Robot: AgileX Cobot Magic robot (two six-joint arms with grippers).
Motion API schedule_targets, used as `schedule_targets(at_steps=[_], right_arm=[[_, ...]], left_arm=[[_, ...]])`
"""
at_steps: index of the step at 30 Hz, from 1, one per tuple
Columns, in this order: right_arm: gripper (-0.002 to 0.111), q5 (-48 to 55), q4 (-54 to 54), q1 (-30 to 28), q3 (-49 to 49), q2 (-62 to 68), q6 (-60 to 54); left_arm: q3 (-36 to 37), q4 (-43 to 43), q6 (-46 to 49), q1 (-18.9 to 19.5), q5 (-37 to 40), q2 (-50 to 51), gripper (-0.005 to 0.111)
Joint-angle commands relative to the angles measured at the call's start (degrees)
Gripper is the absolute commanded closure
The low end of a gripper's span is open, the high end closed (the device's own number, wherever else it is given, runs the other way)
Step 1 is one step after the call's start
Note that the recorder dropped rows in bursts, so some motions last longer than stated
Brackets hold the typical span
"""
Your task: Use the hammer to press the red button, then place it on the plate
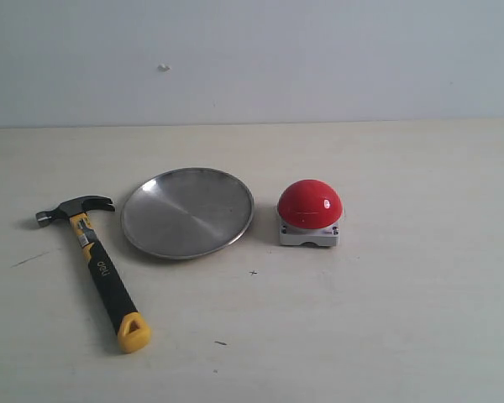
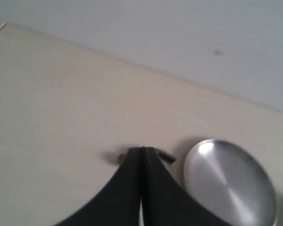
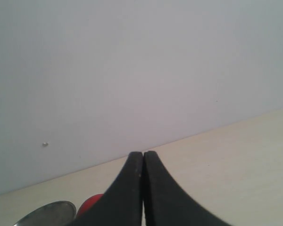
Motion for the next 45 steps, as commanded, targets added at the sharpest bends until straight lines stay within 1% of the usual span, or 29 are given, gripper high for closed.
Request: schedule_targets(at_steps=[1,5,6,8,11,14,16,18,19,21,23,25,27,29,30,31,33,36,38,39,41,45], right_arm=[[0.108,-0.74,-0.37,-0.4,0.25,-0.38,-0.36],[0.108,-0.74,-0.37,-0.4,0.25,-0.38,-0.36],[0.108,-0.74,-0.37,-0.4,0.25,-0.38,-0.36],[0.108,-0.74,-0.37,-0.4,0.25,-0.38,-0.36],[0.108,-0.74,-0.37,-0.4,0.25,-0.38,-0.36],[0.108,-0.74,-0.37,-0.4,0.25,-0.38,-0.36],[0.108,-0.74,-0.37,-0.4,0.25,-0.38,-0.36],[0.108,-0.74,-0.37,-0.4,0.25,-0.38,-0.36],[0.108,-0.74,-0.25,-0.4,0.25,-0.38,-0.36],[0.108,-0.74,-0.15,-0.4,0.25,-0.38,-0.36],[0.108,-0.74,-0.15,-0.4,0.25,-0.38,-0.36],[0.108,-0.74,-0.15,-0.4,0.25,-0.38,-0.36],[0.108,-0.74,-0.15,-0.4,0.25,-0.38,-0.36],[0.108,-0.74,-0.15,-0.4,0.25,-0.38,-0.36],[0.108,-0.74,-0.15,-0.4,0.25,-0.38,-0.36],[0.108,-0.74,-0.27,-0.4,0.25,-0.38,-0.36],[0.108,-0.74,-0.27,-0.4,0.25,-0.38,-0.36],[0.108,-0.74,-0.15,-0.4,0.25,-0.38,-0.36],[0.108,-0.74,-0.15,-0.4,0.25,-0.38,-0.36],[0.108,-0.74,-0.15,-0.4,0.25,-0.38,-0.36],[0.108,-0.74,-0.15,-0.4,0.25,-0.38,-0.36],[0.108,-0.74,-0.15,-0.4,0.25,-0.38,-0.36]], left_arm=[[-6.59,7.51,-2.69,1.65,12.89,5.33,0.106],[-8.24,4.36,-1.86,1.65,19.04,7.14,0.1],[-8.24,2.0,-2.25,1.65,21.27,7.25,0.098],[-8.24,0.13,-2.25,1.65,22.98,7.88,0.095],[-8.24,-5.95,-2.25,1.65,24.83,10.44,0.089],[-8.24,-12.21,-3.64,1.05,26.75,15.14,0.079],[-8.24,-11.92,-5.76,-0.71,27.47,18.13,0.071],[-8.24,-8.77,-9.81,-3.36,27.34,21.47,0.064],[-8.32,-6.19,-13.41,-5.83,26.45,24.53,0.061],[-9.02,-5.0,-16.07,-8.95,23.6,29.58,0.06],[-10.88,-5.0,-17.94,-11.11,21.44,33.95,0.06],[-13.61,-4.88,-19.91,-11.97,21.19,37.99,0.06],[-16.08,-4.88,-20.45,-11.97,21.3,41.93,0.059],[-18.34,-2.9,-20.06,-11.97,22.25,45.07,0.052],[-18.71,-2.63,-17.96,-11.97,22.06,46.06,0.048],[-18.71,-3.01,-15.26,-11.97,21.13,46.74,0.047],[-18.71,-3.72,-5.25,-11.97,18.47,47.84,0.048],[-18.71,-4.52,-5.37,-11.97,20.49,48.17,0.048],[-18.71,-4.18,-8.32,-11.97,20.09,48.17,0.048],[-18.71,-2.45,-12.13,-11.97,18.87,48.17,0.048],[-18.96,-1.95,-16.61,-11.97,18.65,48.44,0.048],[-24.0,-1.95,-22.52,-11.97,25.83,51.83,0.046]])
